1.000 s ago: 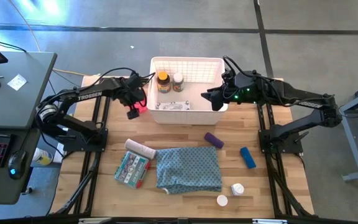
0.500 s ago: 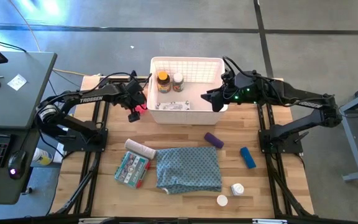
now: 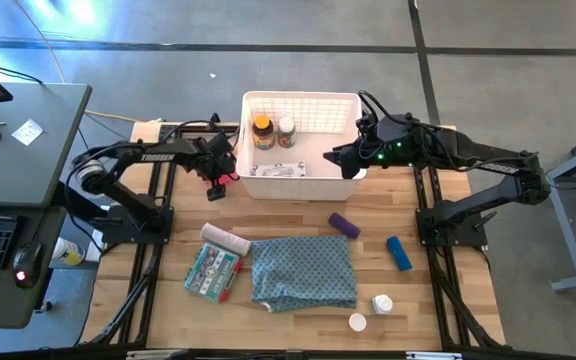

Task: Pick & place medical supplies in basket/bin
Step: Put the pink circular pill organizer into the white bin

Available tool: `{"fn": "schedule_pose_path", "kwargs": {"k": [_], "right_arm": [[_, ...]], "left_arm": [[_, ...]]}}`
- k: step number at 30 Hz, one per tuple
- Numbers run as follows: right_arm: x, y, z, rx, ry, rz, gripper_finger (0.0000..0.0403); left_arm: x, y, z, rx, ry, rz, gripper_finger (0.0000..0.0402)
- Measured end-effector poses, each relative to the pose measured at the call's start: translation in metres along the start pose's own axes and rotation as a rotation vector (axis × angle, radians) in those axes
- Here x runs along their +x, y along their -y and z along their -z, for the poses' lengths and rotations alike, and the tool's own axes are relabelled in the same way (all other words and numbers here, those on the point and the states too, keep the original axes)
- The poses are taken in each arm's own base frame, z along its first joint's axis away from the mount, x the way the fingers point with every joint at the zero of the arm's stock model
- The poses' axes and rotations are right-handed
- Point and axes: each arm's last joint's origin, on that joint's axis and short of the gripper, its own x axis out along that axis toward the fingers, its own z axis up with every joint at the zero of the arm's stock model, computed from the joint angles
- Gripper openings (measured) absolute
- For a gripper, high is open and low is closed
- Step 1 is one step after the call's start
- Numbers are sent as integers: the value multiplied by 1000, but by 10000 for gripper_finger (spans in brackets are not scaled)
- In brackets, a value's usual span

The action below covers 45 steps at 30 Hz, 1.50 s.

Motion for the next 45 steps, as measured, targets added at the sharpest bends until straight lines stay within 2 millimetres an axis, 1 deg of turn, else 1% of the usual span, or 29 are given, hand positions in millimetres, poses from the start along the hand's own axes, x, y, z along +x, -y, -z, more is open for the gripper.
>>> {"fn": "schedule_pose_path", "kwargs": {"k": [3,6,9,12,16,19,21,25,28,32,34,38,43,45], "right_arm": [[0,-1,1,8,-13,-12,204],[0,0,1,22,-19,-9,204],[0,0,1,22,-18,-9,204],[0,0,1,16,-4,3,204],[0,1,0,-8,20,26,204],[0,1,0,-12,33,38,204],[0,1,0,-23,33,38,204],[0,1,0,-37,32,40,204],[0,1,0,-39,30,42,204],[0,2,0,-60,27,45,204],[0,2,0,-67,26,45,204],[0,2,0,-85,26,45,204],[0,2,0,-96,26,45,204],[0,2,0,-101,25,46,204]], "left_arm": [[6,1,0,-11,-20,31,392],[7,1,1,-53,-27,48,390],[7,2,2,-107,-45,59,377],[6,3,4,-149,-70,69,349],[6,5,7,-212,-105,79,299],[4,5,7,-255,-130,82,260],[0,4,5,-276,-149,87,243],[-10,3,2,-315,-218,120,242],[-21,-1,-5,-322,-231,110,243],[-36,-3,-8,-338,-299,92,261],[-42,-4,-9,-345,-333,89,259],[-53,-5,-11,-369,-377,91,241],[-69,-7,-12,-386,-441,83,241],[-78,-8,-12,-379,-471,65,248]]}}
